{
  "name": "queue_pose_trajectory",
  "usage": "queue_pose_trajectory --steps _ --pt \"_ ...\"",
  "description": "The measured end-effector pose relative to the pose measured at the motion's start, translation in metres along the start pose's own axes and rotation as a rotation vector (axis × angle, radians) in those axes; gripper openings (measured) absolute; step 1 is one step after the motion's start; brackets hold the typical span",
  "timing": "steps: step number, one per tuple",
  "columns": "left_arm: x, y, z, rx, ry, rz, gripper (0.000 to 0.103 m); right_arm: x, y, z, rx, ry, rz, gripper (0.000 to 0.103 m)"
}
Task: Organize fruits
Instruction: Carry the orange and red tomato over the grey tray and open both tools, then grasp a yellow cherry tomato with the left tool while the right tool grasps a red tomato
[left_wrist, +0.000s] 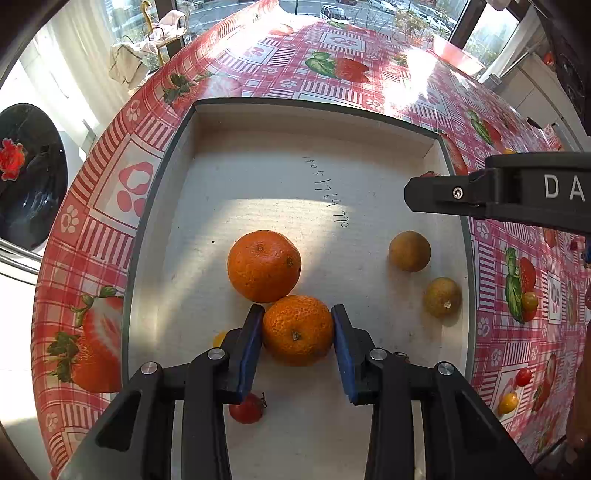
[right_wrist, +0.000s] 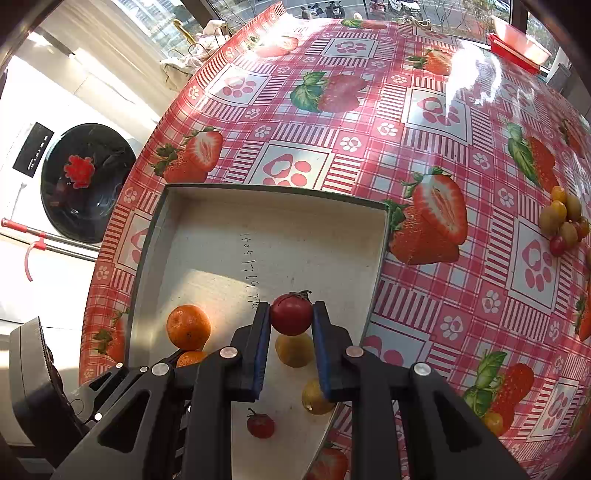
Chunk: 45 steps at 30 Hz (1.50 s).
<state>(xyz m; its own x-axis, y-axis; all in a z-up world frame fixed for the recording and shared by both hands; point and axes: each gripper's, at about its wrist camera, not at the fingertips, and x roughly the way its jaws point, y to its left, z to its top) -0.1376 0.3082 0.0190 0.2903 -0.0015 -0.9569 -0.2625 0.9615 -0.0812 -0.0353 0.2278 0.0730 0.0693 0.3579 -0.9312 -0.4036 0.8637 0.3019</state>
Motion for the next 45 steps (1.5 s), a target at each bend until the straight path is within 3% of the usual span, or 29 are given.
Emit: queue_pose_trajectory --steps 15,17,19,21,23,26,27,34,40,45 --pt "0.004 -0.007 0.002 0.037 0.007 0.022 0.039 0.029 0.003 0.005 -0.013 0.043 -0.046 0.025" --pt "0.006 -0.009 0.004 0.043 0.011 0.030 0.046 0.032 0.003 0.005 -0.015 0.053 -0.043 0.026" --pt "0.006 -0.010 0.005 0.045 0.010 0.031 0.048 0.034 0.002 0.005 -0.013 0.059 -0.031 0.029" --pt "0.007 -0.011 0.006 0.048 0.016 0.032 0.048 0.033 0.002 0.005 -0.013 0.056 -0.018 0.049" --pt "0.009 -0.012 0.007 0.050 0.022 0.032 0.049 0.031 0.003 0.006 -0.012 0.053 0.013 0.060" --pt "0.006 -0.013 0.009 0.051 0.000 0.046 0.078 0.025 0.006 0.006 -0.011 0.040 0.052 0.078" --pt "0.002 -0.012 0.009 0.050 -0.020 0.047 0.078 0.022 0.007 0.005 -0.009 0.031 0.062 0.082" --pt "-0.006 -0.020 0.011 0.092 -0.020 0.050 0.078 -0.006 -0.011 -0.003 0.051 -0.030 0.076 0.085" --pt "-0.019 -0.038 0.006 0.145 -0.038 0.039 0.078 -0.035 -0.053 -0.026 0.112 -0.068 0.025 0.085" --pt "-0.029 -0.065 0.003 0.199 -0.052 0.016 0.078 -0.055 -0.098 -0.065 0.214 -0.063 -0.048 0.085"
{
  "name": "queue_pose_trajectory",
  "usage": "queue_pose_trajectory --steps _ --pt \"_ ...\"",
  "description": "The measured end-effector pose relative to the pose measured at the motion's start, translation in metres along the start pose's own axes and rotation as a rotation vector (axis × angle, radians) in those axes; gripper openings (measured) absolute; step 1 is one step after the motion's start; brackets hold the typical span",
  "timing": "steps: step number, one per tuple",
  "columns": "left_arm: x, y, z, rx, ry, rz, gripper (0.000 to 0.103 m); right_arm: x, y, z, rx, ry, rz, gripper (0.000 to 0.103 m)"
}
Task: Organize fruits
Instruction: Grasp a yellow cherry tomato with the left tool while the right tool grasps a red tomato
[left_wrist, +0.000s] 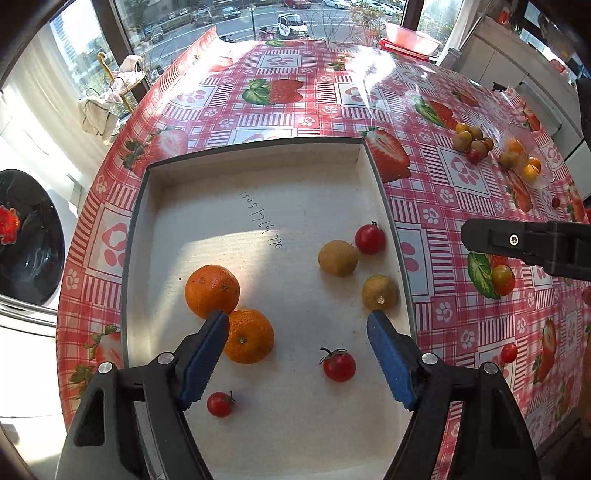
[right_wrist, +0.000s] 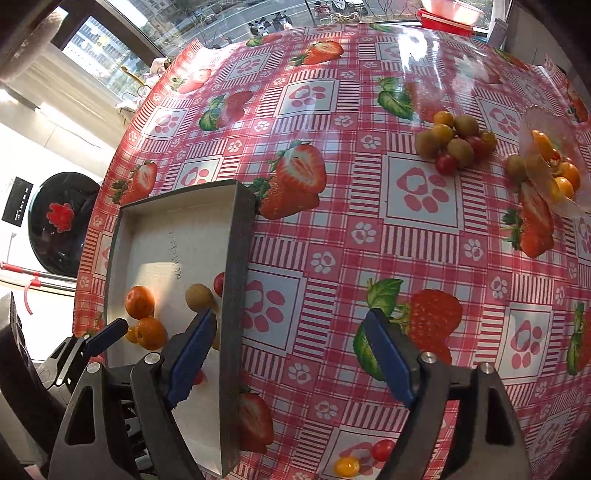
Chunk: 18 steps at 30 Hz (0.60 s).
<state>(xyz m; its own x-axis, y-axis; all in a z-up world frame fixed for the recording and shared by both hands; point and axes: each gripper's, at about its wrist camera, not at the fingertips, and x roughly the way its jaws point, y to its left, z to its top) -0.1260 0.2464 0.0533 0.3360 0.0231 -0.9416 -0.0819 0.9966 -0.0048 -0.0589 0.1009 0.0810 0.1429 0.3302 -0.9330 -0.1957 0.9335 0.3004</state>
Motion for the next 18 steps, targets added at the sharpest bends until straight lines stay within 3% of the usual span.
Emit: queue_pose_trajectory --steps 7,18 --pt "-0.008 -0.036 0.005 0.098 -0.009 -0.051 0.078 -0.016 -0.056 -0.056 0.107 0.040 -0.090 0.085" --pt "-0.001 -0.098 0.019 0.242 0.009 -0.142 0.078 -0.024 -0.081 -0.111 0.166 0.043 -0.143 0.085"
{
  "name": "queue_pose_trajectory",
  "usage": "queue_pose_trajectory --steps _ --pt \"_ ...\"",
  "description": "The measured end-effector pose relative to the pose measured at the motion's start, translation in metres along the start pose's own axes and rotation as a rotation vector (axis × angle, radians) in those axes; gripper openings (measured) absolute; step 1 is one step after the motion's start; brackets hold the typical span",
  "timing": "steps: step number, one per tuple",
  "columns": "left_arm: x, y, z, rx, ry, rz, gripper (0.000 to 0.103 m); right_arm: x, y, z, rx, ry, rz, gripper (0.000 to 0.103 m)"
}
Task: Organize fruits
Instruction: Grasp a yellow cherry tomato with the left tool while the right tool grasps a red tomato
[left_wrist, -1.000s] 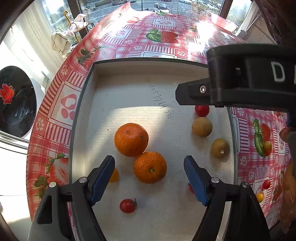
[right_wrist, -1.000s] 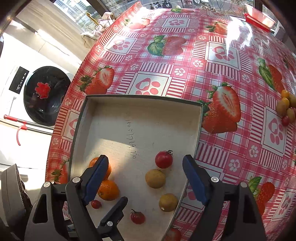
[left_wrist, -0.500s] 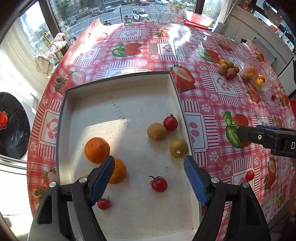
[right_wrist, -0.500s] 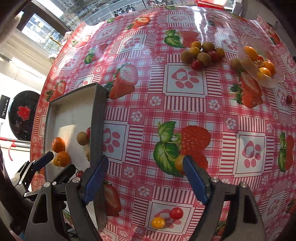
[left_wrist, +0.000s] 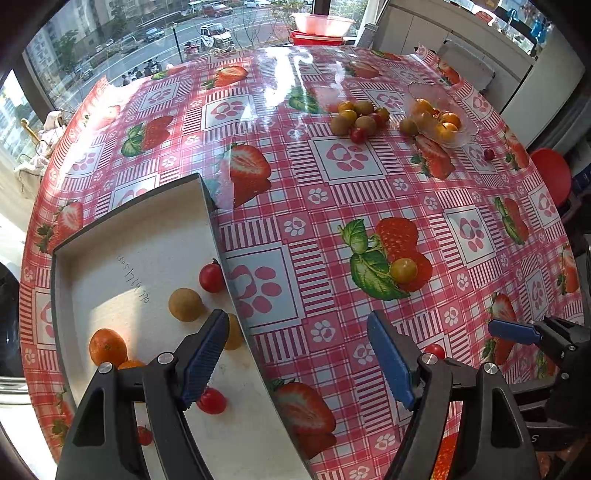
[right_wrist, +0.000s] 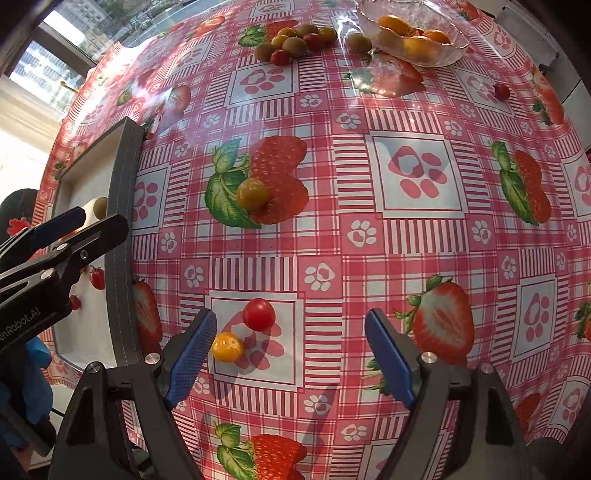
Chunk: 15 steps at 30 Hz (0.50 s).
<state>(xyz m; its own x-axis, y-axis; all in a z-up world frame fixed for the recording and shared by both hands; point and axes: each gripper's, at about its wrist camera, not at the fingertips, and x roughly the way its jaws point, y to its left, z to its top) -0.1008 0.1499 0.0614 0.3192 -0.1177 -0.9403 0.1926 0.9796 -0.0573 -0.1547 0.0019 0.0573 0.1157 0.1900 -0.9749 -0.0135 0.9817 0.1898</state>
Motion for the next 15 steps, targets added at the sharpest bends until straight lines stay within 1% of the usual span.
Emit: queue_pose_trajectory --steps 2,4,5,6,7,9,15 --pt "0.004 -0.009 0.006 0.022 0.003 -0.019 0.078 0.003 -0.002 -0.002 0.013 0.002 0.007 0.084" --pt "0.008 -0.017 0.012 0.036 0.010 -0.049 0.078 0.005 -0.002 -0.003 0.017 0.000 0.012 0.077" --pt "0.011 -0.020 0.015 0.039 0.011 -0.062 0.078 0.006 -0.001 -0.004 0.016 -0.003 0.014 0.070" --pt "0.013 -0.023 0.019 0.042 0.014 -0.077 0.078 0.007 0.001 -0.004 0.014 -0.007 0.015 0.067" --pt "0.016 -0.026 0.021 0.046 0.019 -0.093 0.078 0.008 0.003 -0.004 0.012 -0.010 0.017 0.065" --pt "0.023 -0.033 0.026 0.061 0.031 -0.111 0.078 0.010 0.006 -0.005 0.009 -0.011 0.025 0.058" --pt "0.047 -0.051 0.031 0.108 0.067 -0.111 0.078 0.018 0.013 -0.011 0.007 -0.017 0.033 0.056"
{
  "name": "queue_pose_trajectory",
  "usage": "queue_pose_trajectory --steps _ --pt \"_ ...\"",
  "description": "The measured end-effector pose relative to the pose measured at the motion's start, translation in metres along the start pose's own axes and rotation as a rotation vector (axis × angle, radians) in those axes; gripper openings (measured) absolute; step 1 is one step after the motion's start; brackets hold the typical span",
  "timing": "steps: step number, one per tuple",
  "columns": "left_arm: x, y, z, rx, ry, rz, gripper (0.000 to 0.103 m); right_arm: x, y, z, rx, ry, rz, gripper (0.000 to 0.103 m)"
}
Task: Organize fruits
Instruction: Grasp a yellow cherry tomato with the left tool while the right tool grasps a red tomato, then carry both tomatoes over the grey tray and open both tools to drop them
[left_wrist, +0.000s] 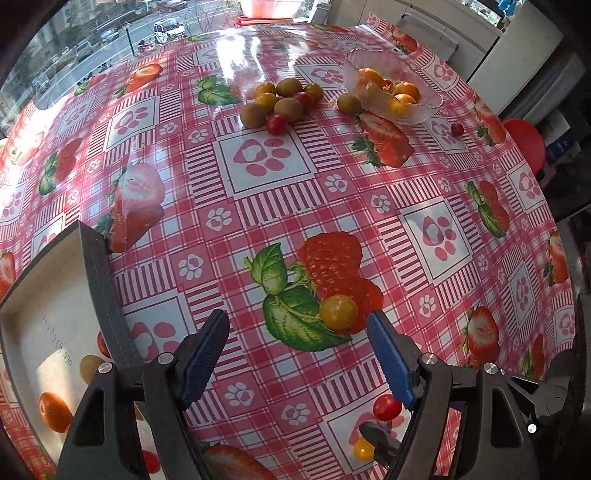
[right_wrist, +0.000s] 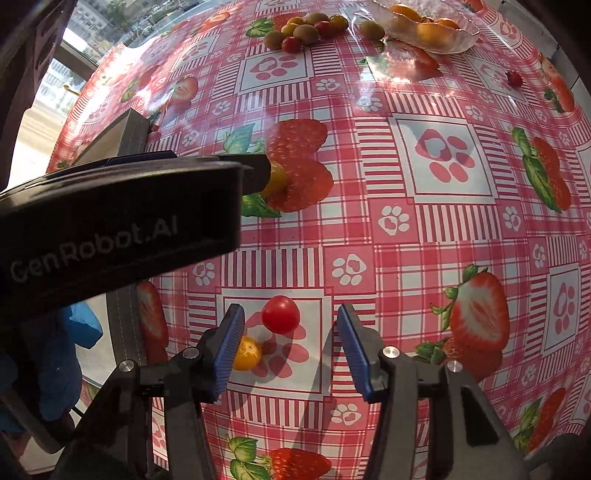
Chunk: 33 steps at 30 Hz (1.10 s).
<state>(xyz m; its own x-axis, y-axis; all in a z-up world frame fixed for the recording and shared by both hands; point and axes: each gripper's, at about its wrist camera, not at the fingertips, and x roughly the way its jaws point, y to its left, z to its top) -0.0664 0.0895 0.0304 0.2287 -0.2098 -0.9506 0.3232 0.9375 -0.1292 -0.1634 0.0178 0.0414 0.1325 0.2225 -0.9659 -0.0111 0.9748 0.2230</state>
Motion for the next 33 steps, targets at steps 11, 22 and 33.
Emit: queue_pose_trajectory --steps 11,22,33 --pt "0.022 -0.015 0.004 0.003 0.035 0.065 0.060 0.008 0.017 0.003 -0.020 -0.029 -0.084 0.022" --pt "0.017 -0.022 -0.002 -0.012 0.015 -0.035 0.025 -0.004 -0.019 0.009 0.078 -0.016 0.029 0.022" --pt "-0.010 0.011 -0.012 -0.104 -0.016 -0.017 0.025 -0.020 -0.048 0.018 0.111 -0.014 0.049 0.022"
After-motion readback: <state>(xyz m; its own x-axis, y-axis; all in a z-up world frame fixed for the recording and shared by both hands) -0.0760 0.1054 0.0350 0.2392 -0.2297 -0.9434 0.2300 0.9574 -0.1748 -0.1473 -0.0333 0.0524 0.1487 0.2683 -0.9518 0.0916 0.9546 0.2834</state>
